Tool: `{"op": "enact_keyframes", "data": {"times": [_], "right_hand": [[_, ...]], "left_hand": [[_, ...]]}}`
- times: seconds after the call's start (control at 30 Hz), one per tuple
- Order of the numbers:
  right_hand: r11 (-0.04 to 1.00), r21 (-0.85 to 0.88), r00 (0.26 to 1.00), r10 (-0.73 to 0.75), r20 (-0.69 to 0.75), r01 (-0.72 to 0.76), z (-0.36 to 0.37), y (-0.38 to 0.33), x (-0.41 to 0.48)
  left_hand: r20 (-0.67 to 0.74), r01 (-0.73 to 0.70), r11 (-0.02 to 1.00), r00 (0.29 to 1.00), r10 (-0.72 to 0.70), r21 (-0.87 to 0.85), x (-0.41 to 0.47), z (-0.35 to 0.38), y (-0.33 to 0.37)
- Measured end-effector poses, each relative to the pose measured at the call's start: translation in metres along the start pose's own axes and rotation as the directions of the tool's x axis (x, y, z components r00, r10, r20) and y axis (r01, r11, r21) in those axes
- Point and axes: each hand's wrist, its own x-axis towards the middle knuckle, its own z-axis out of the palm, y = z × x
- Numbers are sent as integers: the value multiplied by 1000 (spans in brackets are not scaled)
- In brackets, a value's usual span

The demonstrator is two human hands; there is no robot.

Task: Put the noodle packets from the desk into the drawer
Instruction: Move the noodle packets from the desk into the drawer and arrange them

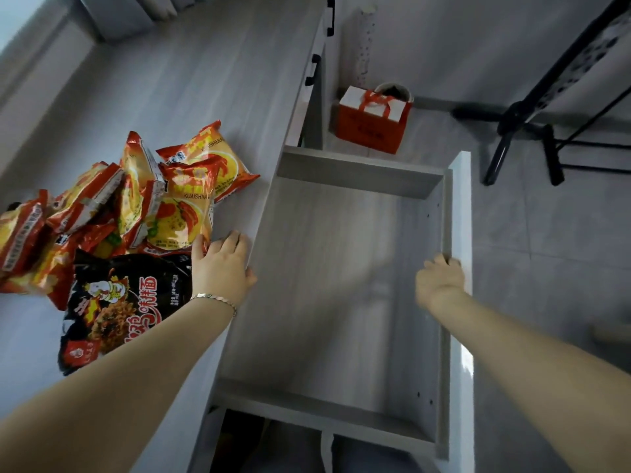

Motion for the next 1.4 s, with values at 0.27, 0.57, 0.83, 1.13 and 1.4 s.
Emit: {"op": "enact_keyframes", "data": {"times": [0.27,0.57,0.83,1.13,1.4], "right_hand": [[949,316,999,10,31,-19,-45,-15,-17],[205,900,920,-162,-356,384,-207,-162,-57],[-250,967,974,-204,-98,45,-226,-233,-58],[-173,922,937,30,-347,347,-173,-153,-48],[-173,968,948,292,-123,179,-58,-47,-16]], "left_hand": [[39,-22,955,999,35,-295,0,-39,-12],[12,296,923,953,-303,-245,-38,-51,-124],[306,22,997,951,-42,69,-24,-44,-144],[239,139,979,966,-100,-151,-20,-64,-119],[302,412,595,911,-281,-690,8,-47,11]]}}
